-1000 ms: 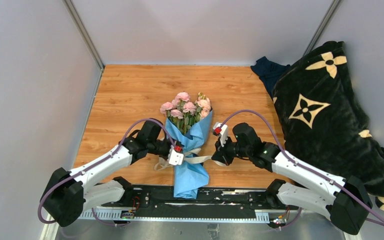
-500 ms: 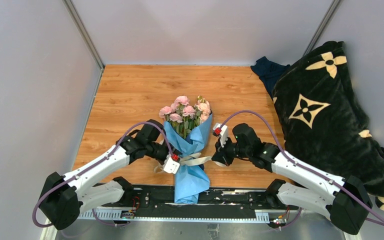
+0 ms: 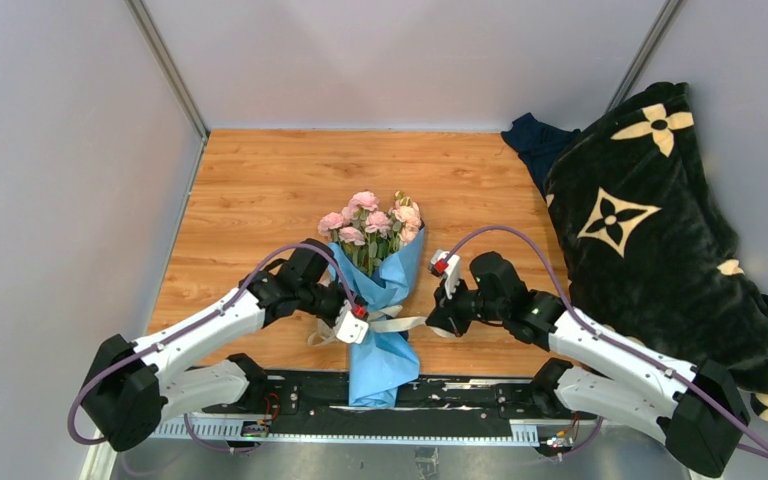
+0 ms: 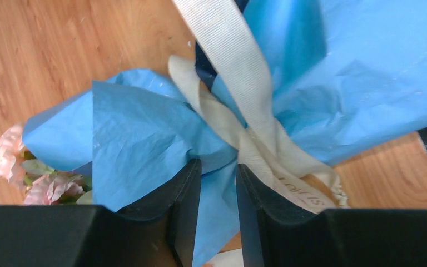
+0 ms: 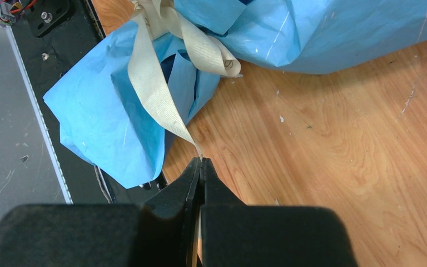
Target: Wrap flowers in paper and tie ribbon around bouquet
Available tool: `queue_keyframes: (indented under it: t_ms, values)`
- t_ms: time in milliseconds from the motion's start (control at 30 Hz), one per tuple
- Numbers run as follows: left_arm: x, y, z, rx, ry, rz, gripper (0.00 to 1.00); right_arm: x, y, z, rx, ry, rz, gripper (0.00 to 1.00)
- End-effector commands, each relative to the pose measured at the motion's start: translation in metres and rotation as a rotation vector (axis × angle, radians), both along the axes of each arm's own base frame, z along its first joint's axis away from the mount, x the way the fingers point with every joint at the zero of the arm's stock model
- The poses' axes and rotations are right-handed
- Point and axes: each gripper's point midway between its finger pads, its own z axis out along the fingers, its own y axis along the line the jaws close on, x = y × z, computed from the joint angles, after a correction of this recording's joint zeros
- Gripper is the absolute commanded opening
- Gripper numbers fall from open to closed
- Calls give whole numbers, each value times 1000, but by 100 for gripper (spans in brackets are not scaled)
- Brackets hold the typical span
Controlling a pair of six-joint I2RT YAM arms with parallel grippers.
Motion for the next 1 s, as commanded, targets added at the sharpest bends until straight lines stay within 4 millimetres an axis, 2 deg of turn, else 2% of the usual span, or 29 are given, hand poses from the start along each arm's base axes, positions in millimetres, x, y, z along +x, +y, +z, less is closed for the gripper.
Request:
queue_keyframes:
  t_ms: [0,133,567,600,667,733,767,867,967]
  values:
    - [20,-1,-5,15,-43,77,36,-7,-1,-6,0,17,2,0]
    - [-17,15,-31,111,3,-105,43,-7,-3,-9,-10,15,3,0]
    - [-29,13,-33,126,27,-145,43,-3,-4,-16,-32,18,-16,0]
    - [-30,13,-34,129,32,-148,40,-1,-3,-17,-33,18,-24,0]
    - [-31,14,-36,133,34,-148,29,3,1,-20,-20,16,-32,0]
    - [-30,13,-35,131,35,-136,13,7,5,-24,-7,11,-38,0]
    - [-27,11,-32,122,34,-116,2,13,9,-27,-4,1,-48,0]
    - [-10,1,-21,73,35,-7,0,25,7,-40,-62,-3,-82,0]
    - [21,-8,-3,15,4,162,0,46,0,-45,-112,-27,-139,0]
